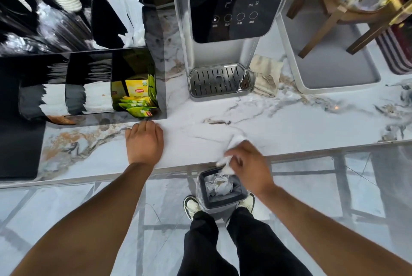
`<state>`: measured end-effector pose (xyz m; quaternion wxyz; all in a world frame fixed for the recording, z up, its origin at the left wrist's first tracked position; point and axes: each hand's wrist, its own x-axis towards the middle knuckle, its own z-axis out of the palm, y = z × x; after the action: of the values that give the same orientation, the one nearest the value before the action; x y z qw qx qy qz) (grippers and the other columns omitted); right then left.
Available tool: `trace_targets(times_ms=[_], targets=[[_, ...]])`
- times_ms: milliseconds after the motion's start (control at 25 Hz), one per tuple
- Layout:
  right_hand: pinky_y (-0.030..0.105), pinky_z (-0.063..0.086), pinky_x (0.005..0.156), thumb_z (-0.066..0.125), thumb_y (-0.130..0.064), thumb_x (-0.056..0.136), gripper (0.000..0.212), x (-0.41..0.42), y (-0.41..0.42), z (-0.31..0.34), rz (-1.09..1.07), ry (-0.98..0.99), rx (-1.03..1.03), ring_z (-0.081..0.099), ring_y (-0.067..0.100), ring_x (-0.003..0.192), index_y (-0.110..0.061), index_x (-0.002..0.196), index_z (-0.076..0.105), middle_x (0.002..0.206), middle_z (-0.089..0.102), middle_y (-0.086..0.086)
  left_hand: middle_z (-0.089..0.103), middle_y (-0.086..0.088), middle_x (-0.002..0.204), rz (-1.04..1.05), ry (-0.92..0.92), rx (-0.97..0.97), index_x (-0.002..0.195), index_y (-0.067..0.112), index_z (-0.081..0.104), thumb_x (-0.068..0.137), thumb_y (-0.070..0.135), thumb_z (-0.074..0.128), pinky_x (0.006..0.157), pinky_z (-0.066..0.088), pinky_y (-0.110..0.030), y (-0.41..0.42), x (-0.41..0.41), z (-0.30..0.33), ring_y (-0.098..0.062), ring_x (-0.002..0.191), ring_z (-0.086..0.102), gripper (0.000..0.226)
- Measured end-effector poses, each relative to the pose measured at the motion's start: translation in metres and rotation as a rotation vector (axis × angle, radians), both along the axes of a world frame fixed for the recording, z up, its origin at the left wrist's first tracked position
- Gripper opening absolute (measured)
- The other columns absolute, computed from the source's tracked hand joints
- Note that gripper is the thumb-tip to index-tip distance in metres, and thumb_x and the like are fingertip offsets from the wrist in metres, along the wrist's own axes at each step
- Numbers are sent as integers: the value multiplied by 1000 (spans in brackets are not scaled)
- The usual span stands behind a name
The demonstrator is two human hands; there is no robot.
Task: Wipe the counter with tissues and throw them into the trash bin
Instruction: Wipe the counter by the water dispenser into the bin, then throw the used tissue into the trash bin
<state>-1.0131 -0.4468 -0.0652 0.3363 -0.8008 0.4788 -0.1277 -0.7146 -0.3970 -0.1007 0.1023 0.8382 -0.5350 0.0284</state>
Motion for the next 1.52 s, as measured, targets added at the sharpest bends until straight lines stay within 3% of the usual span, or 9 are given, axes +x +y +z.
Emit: trace_targets(times_ms=[120,240,360,520,800,1000,1160,1360,1520], targets=[[13,44,68,68,-4,80,20,4,42,9,77,-98,160,53,-7,65,-21,85,77,88,59,-9,57,-17,74,-1,7,-4,78,7,52,96,22,38,69,34,-44,-1,2,-1,-37,73,52,28],[8,45,65,65,-10,84,20,36,-4,23,-48,-216,-9,53,-4,63,-22,93,77,91,60,-4,57,-16,74,6,3,0,78,8,52,96,22,39,69,34,-43,-2,0,-1,-37,73,52,26],[21,50,81,61,-3,84,27,79,-61,24,-140,-172,-43,60,9,71,-17,99,78,93,61,5,58,-16,76,13,4,-1,79,7,53,95,21,40,71,35,-44,0,1,1,-37,74,52,25],[30,50,91,58,0,87,32,112,-42,4,60,-45,33,62,23,89,-13,112,74,100,58,9,59,-16,77,17,-2,4,79,6,56,93,20,43,72,36,-44,0,1,-1,-37,75,53,23],[9,39,73,61,-16,88,15,55,67,-22,480,-27,330,53,1,78,-16,89,75,92,51,-13,59,-14,75,9,-1,-5,78,8,56,93,21,42,72,34,-44,-1,2,-2,-36,74,53,24],[24,52,82,60,-11,88,16,-2,64,-70,-32,187,423,61,7,84,-17,88,75,99,67,-3,57,-14,73,15,11,-33,77,7,55,93,19,42,71,36,-43,1,0,-3,-36,73,52,24],[20,43,61,55,-14,89,18,-23,50,-87,-294,295,527,59,13,77,-27,82,67,94,70,-1,57,-16,75,-1,13,-44,78,6,54,94,19,40,71,37,-44,2,0,-2,-37,74,52,25],[18,48,55,56,-9,87,17,-18,45,-79,-461,76,623,63,19,72,-20,83,67,83,69,3,56,-19,79,121,43,-111,79,2,56,94,16,44,68,39,-45,20,-30,1,-38,77,53,24],[30,54,52,58,1,88,21,2,53,-62,-583,-224,875,63,23,71,-14,80,69,83,68,13,59,-12,90,-158,307,-100,94,5,60,94,24,50,72,50,-45,95,-118,-12,-31,83,56,22]])
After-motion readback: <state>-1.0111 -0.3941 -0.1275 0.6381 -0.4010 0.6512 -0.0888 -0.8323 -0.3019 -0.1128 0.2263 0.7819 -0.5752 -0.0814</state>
